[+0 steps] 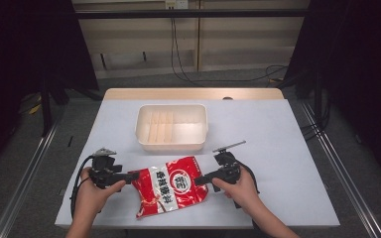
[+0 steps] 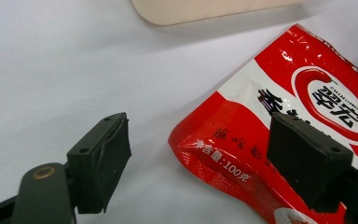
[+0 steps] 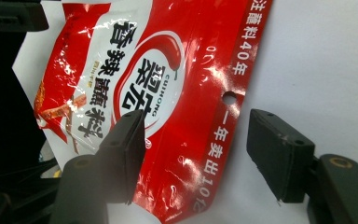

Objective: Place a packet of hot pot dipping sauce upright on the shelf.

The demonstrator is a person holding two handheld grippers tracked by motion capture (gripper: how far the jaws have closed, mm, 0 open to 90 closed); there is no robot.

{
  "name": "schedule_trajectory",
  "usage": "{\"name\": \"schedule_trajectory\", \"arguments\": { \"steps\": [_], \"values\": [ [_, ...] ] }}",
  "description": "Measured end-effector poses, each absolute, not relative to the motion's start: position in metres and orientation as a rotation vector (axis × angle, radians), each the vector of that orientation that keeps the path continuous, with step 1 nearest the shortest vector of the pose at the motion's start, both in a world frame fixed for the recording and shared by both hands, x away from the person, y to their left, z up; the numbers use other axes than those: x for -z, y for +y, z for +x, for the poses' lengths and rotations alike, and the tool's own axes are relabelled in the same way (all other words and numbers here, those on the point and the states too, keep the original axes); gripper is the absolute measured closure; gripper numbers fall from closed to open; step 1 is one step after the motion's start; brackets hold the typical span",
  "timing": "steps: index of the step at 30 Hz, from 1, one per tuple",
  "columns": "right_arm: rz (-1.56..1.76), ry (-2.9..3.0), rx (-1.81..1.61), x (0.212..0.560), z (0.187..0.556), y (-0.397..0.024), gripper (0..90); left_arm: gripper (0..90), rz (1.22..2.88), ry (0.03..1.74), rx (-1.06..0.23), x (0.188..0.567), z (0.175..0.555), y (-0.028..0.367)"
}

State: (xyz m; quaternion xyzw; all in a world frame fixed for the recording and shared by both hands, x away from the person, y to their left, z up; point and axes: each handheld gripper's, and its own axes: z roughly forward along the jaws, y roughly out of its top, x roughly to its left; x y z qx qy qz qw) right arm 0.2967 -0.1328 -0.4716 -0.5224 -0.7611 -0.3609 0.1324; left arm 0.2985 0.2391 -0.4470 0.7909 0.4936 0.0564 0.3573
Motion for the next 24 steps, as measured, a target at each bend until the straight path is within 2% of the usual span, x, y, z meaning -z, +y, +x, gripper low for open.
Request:
{"name": "schedule_trajectory", "arguments": {
  "steps": [5, 15, 24],
  "values": [
    [-1.536, -2.206, 1.027, 0.472, 0.298, -0.131, 44.3, 21.1, 2.056, 1.271, -0.141, 0.448, 0.299, 0.237],
    [-1.543, -2.121, 1.011, 0.473, 0.301, -0.126, 41.6, 21.0, 2.036, 1.273, -0.167, 0.446, 0.299, 0.24],
    [-1.457, -2.077, 1.051, 0.468, 0.305, -0.119, 44.9, 20.8, 2.039, 1.274, -0.161, 0.446, 0.299, 0.241]
  ]
}}
